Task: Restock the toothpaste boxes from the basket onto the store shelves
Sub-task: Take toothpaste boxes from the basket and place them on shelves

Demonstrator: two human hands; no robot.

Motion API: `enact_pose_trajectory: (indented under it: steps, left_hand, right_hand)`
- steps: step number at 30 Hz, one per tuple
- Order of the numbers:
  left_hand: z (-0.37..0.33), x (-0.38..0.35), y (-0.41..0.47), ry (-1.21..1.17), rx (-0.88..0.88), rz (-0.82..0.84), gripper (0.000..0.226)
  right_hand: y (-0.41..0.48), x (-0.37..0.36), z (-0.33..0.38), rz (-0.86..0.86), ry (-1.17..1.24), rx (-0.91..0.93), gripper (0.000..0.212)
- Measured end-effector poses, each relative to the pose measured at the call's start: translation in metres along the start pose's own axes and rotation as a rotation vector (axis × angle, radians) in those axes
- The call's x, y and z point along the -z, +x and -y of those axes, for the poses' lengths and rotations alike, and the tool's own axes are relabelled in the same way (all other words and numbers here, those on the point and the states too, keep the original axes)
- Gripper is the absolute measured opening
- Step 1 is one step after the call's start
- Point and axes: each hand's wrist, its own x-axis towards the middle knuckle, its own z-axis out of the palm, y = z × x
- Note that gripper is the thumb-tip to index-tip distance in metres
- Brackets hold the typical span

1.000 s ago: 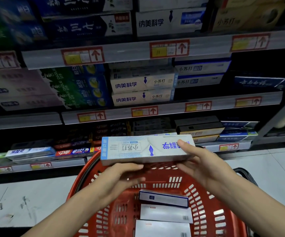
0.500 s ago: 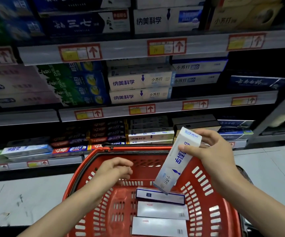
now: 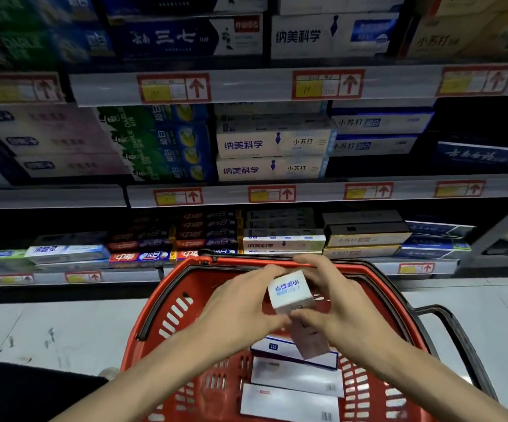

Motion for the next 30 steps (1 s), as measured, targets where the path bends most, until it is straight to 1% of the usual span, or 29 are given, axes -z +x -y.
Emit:
enact_pose_trajectory:
  steps: [2, 4, 6, 8, 10, 11, 13, 15, 17, 20, 22, 23, 26, 27, 30]
  left_hand:
    - [0.005, 0.002, 0.004, -0.150, 0.140, -0.049, 0.046]
    - [0.015, 0.006, 0.010, -0.333, 0.306, -0.103, 0.039]
    - [0.026, 0.012, 0.016, -0.568, 0.453, -0.169, 0.035]
    - [0.033, 0.021, 0.020, -0.833, 0.535, -0.238, 0.035]
    - [0.034, 0.031, 0.021, -1.072, 0.535, -0.272, 0.038]
    - [0.032, 0.036, 0.020, -1.168, 0.511, -0.275, 0.039]
    - [0.028, 0.044, 0.019, -1.312, 0.451, -0.285, 0.040]
    - [0.025, 0.051, 0.019, -1.370, 0.388, -0.284, 0.039]
    - [0.021, 0.056, 0.018, -1.362, 0.326, -0.266, 0.041]
    - [0.016, 0.064, 0.023, -1.302, 0.243, -0.266, 0.044]
    - [0.016, 0.070, 0.028, -1.220, 0.218, -0.282, 0.041]
    - [0.016, 0.074, 0.031, -1.132, 0.209, -0.300, 0.037]
    - [0.018, 0.084, 0.036, -0.729, 0.140, -0.353, 0.025]
    - [0.018, 0.087, 0.038, -0.646, 0.129, -0.373, 0.024]
    - [0.011, 0.095, 0.046, -0.531, 0.105, -0.417, 0.024]
  right_hand:
    - [0.004, 0.005, 0.000, -0.045, 0.031, -0.010, 0.063]
    - [0.009, 0.017, 0.000, -0.140, 0.017, -0.073, 0.055]
    - [0.015, 0.031, -0.005, -0.211, -0.003, -0.197, 0.053]
    - [0.017, 0.041, -0.008, -0.216, 0.035, -0.380, 0.058]
    - [0.019, 0.045, -0.010, -0.188, 0.175, -0.519, 0.055]
    - [0.019, 0.045, -0.011, -0.177, 0.284, -0.539, 0.055]
    - [0.021, 0.046, -0.011, -0.201, 0.532, -0.495, 0.065]
    - [0.022, 0.051, -0.005, -0.246, 0.726, -0.420, 0.067]
    - [0.023, 0.059, 0.004, -0.288, 0.820, -0.369, 0.061]
    - [0.027, 0.069, 0.011, -0.335, 0.864, -0.310, 0.054]
    - [0.032, 0.075, 0.014, -0.374, 0.889, -0.282, 0.043]
    - [0.034, 0.077, 0.015, -0.389, 0.887, -0.270, 0.039]
    - [0.041, 0.082, 0.020, -0.432, 0.852, -0.223, 0.034]
    - [0.045, 0.083, 0.021, -0.444, 0.841, -0.207, 0.033]
    - [0.054, 0.088, 0.027, -0.479, 0.812, -0.157, 0.030]
